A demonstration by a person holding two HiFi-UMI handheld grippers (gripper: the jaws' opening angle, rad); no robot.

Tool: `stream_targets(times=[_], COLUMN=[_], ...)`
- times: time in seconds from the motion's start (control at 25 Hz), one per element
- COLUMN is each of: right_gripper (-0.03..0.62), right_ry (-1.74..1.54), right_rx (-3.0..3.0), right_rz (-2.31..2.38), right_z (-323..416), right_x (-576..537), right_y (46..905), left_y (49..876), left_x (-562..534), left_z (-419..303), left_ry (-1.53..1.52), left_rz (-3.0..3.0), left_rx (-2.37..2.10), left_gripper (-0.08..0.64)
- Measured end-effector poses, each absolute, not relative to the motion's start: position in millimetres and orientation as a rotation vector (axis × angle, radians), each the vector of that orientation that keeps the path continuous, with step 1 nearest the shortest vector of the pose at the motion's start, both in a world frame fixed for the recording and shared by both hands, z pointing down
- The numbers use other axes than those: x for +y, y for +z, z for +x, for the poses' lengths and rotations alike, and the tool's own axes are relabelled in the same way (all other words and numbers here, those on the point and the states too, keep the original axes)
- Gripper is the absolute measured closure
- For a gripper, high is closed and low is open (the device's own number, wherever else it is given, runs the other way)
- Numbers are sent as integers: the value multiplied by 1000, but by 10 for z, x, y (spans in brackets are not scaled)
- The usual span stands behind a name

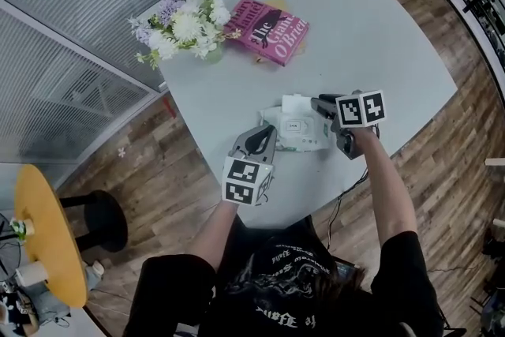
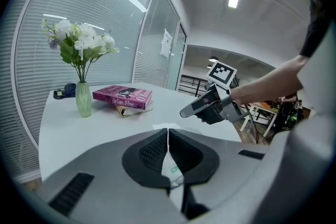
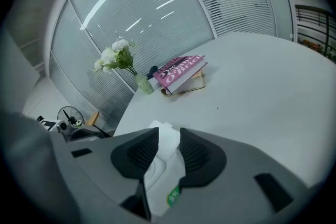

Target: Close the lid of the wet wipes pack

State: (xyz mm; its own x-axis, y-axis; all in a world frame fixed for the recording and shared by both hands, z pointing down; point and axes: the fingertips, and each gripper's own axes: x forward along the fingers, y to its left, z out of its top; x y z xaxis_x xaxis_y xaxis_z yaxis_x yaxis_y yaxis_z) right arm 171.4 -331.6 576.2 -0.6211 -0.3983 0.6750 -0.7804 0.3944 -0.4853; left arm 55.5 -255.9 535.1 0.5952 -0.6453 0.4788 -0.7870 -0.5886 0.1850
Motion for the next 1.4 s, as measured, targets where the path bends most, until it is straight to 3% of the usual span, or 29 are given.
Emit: stream_targets(times=[0.52, 0.76, 1.4], right_gripper=[487, 543, 581], right_ry=[1246, 1223, 1119], right_rx=[-2123, -2166, -2333], right_rz=[768, 718, 729], right_z=[1642, 1604, 1591], right_x=[-3428, -3454, -3390], right_y=[6194, 6167, 5768], left_y=[5855, 5992, 6113], left_x=[-2673, -2630, -2638], left_z=[563, 540, 571], left_ry=[679, 693, 698], left_rz=[2344, 2302, 2247], left_rx=[-1113, -1110, -1088], left_gripper=[552, 552, 552])
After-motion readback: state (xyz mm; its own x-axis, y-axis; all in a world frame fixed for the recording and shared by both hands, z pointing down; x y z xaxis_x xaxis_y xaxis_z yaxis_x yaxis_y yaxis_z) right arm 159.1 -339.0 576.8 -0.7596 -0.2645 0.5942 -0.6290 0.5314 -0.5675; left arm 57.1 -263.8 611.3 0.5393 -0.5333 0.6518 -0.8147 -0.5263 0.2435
